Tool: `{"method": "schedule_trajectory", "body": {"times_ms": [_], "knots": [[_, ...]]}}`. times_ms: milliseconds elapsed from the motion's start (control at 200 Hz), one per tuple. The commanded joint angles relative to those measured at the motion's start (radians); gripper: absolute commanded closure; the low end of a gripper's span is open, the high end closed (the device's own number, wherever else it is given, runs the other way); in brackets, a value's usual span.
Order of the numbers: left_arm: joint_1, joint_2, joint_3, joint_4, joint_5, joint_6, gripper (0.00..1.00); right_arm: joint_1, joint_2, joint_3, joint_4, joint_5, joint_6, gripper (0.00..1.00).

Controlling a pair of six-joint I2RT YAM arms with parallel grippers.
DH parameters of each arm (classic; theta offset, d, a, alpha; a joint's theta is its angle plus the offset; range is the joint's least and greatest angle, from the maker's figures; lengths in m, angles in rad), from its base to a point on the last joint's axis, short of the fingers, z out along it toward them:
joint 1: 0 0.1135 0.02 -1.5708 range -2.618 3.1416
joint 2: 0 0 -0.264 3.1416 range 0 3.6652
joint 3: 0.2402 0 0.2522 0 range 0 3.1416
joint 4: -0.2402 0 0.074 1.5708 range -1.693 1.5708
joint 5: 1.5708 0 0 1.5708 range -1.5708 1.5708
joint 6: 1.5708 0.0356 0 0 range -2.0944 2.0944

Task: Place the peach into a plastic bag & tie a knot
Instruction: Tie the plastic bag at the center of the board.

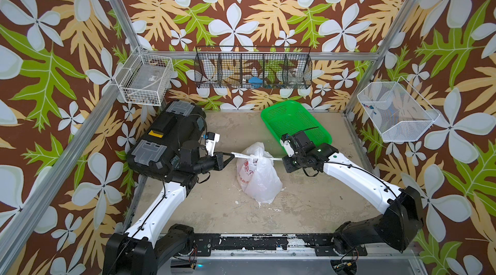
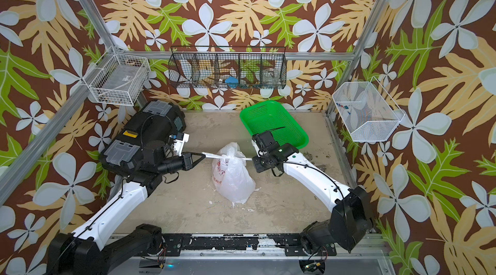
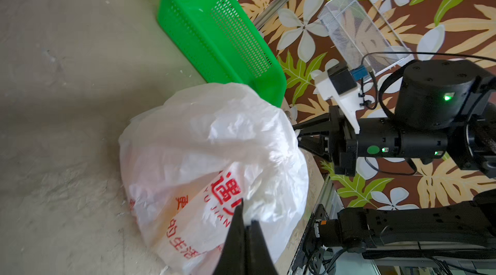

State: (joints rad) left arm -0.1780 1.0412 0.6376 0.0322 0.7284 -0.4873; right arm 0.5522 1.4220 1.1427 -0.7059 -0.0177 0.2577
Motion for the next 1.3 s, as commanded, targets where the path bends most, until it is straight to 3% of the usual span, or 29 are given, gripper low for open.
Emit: {"method": "schedule_trajectory", "body": {"times_ms": [0,215,365,500,550,596,681,806,1051,1156,1296], "knots": [[0.042,-0.042,-0.073,-0.002,-0.083,-0.062,1.0,-0.061,-0.035,-0.064,0.058,-0.015,0.15,1.0],[0.209,-0.049,-0.117,-0.065,-0.124,-0.05,1.0,-0.215,-0.076,-0.257,0.267,-0.134,0.271,1.0],[0.201,-0.024,-0.098,0.041,0.011,-0.122,1.0,-0.195,-0.123,-0.233,0.341,-0.202,0.232,1.0],[0.195,-0.032,-0.076,0.043,0.056,-0.109,1.0,-0.192,-0.175,-0.188,0.377,-0.411,0.216,1.0],[0.196,-0.035,-0.072,0.043,0.072,-0.108,1.0,-0.188,-0.173,-0.179,0.379,-0.526,0.242,0.9],[0.193,-0.035,-0.069,0.043,0.082,-0.109,1.0,-0.171,-0.168,-0.177,0.392,-0.626,0.254,0.74],[0.188,-0.039,-0.066,0.053,0.084,-0.112,1.0,-0.119,-0.135,-0.148,0.355,-0.68,0.221,0.43],[0.171,-0.031,-0.06,0.06,0.079,-0.108,1.0,-0.1,-0.048,-0.111,0.252,-0.637,0.161,0.27],[0.16,-0.048,-0.079,0.055,0.069,-0.105,1.0,-0.094,-0.015,-0.157,0.266,-0.636,0.253,0.25],[0.153,-0.048,-0.088,0.065,0.065,-0.107,1.0,-0.093,-0.03,-0.228,0.426,-0.726,0.38,0.29],[0.146,-0.052,-0.094,0.068,0.055,-0.109,1.0,-0.095,-0.03,-0.291,0.64,-0.749,0.564,0.34]]}}
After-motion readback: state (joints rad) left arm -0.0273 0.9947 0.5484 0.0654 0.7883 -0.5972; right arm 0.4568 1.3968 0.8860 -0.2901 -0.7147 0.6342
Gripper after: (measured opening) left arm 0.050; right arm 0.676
